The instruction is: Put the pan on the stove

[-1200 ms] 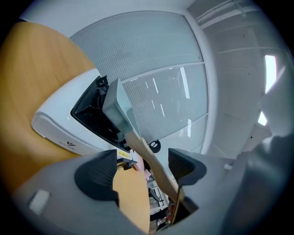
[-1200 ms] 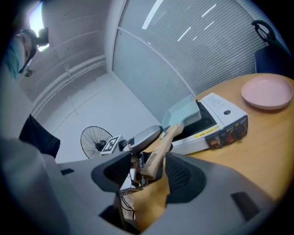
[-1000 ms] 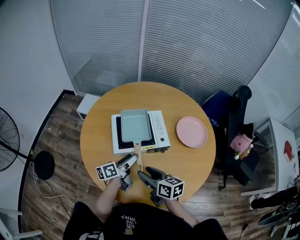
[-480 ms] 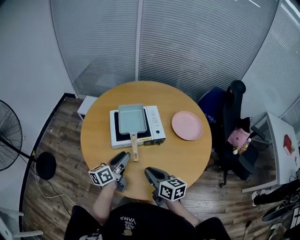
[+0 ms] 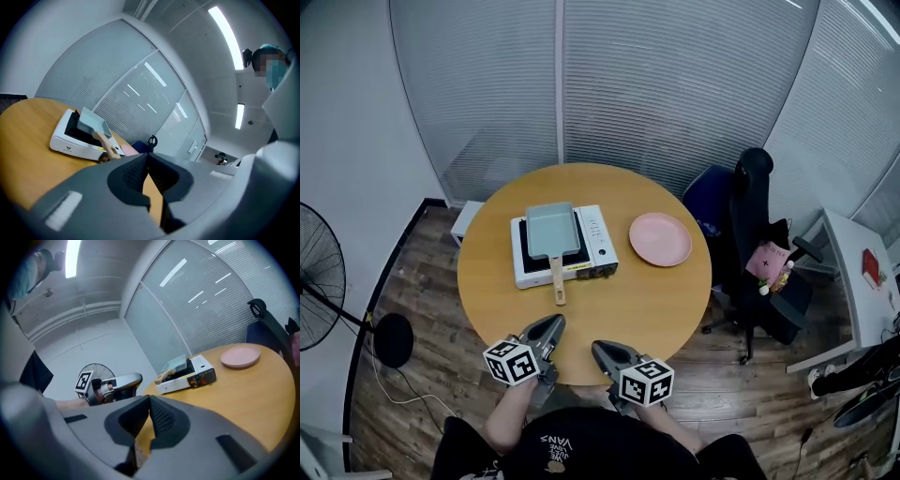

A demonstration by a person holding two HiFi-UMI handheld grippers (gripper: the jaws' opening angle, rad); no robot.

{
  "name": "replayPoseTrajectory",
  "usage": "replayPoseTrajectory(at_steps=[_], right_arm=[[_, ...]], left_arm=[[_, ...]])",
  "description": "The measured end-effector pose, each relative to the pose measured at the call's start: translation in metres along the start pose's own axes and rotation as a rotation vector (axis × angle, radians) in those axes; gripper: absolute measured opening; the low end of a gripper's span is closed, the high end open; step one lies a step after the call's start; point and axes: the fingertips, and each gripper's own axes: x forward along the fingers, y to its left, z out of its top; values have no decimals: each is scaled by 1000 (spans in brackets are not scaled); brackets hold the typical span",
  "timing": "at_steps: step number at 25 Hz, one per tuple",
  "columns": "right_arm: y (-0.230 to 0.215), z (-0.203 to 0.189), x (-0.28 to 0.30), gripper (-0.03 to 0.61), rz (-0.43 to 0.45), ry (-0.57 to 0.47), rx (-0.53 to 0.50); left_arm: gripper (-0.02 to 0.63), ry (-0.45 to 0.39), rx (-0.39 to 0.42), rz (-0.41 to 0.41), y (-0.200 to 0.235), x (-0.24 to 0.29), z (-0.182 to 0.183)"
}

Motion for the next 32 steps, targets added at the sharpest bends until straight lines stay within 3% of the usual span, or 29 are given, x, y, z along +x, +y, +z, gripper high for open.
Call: replayPoseTrajectory(at_steps=[6, 14, 20, 32], right_arm=[[3, -21, -28, 12, -22, -3, 8], [-1, -54, -54, 11, -76, 42, 2], [-9, -66, -67, 11, -117, 60, 2], [-16, -65, -75, 11, -124, 64, -3]], left_arm=[[11, 68, 60, -25, -31, -7, -37], [10, 100, 64, 4, -46, -21, -72], [10, 139, 85, 47, -53, -33, -88], [9, 175, 106, 44, -64, -24, -98]])
